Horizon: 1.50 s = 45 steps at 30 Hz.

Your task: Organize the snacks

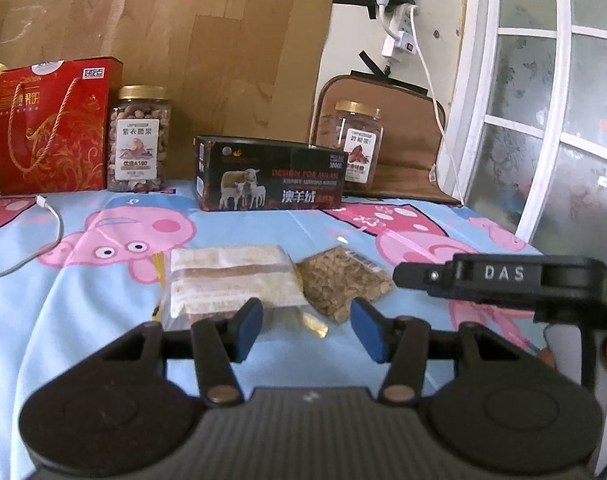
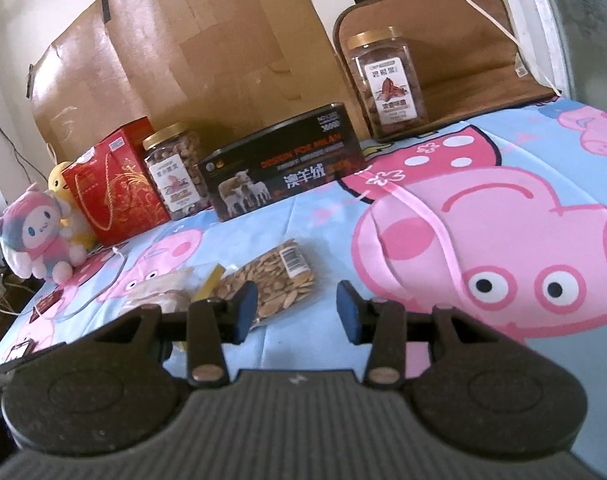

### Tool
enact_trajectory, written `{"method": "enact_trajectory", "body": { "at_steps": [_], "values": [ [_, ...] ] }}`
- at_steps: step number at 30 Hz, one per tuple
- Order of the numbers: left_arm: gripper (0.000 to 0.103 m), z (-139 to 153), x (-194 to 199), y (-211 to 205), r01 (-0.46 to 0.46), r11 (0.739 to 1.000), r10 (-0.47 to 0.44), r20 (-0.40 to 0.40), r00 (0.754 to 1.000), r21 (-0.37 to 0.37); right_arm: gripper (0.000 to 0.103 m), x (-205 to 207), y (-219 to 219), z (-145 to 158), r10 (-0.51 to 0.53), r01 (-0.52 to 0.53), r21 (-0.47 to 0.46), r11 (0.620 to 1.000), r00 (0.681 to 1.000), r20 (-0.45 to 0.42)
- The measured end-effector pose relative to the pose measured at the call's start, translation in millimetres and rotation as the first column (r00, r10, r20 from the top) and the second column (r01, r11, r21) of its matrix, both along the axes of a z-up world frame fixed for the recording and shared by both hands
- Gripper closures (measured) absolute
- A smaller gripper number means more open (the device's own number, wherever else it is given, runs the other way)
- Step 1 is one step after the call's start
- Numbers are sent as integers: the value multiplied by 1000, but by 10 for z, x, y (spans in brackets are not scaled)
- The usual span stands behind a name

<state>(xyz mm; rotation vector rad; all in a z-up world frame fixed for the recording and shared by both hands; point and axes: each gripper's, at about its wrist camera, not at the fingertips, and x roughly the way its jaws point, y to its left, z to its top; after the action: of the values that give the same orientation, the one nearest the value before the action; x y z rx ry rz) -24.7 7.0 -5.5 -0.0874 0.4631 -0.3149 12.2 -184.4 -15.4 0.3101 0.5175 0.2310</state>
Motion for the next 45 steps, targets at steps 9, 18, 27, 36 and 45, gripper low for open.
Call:
{"method": "enact_trajectory", "body": {
  "at_steps": [9,18,27,36,45],
  "values": [
    [49,-19,10,-8,31,1000,-31,25,999,5,56,106,28,-80,-5,4,-28,1000,1000,-28],
    [49,-9,384,164,-70,994,57,-154,986,-79,50,131,95,-71,26,-27,-63,998,999,-23],
    [45,14,682,196,-117,993,114,-169,979,-3,25,164,191,-49,108,-111,-112,988,994,-31],
    [42,7,633,94,-112,992,120,-151,981,64,14,188,205,-61,126,-129,-102,986,992,-31],
    [41,3,626,74,-110,990,122,-148,981,92,14,155,109,-69,65,-66,-40,997,998,-21]
  ]
}}
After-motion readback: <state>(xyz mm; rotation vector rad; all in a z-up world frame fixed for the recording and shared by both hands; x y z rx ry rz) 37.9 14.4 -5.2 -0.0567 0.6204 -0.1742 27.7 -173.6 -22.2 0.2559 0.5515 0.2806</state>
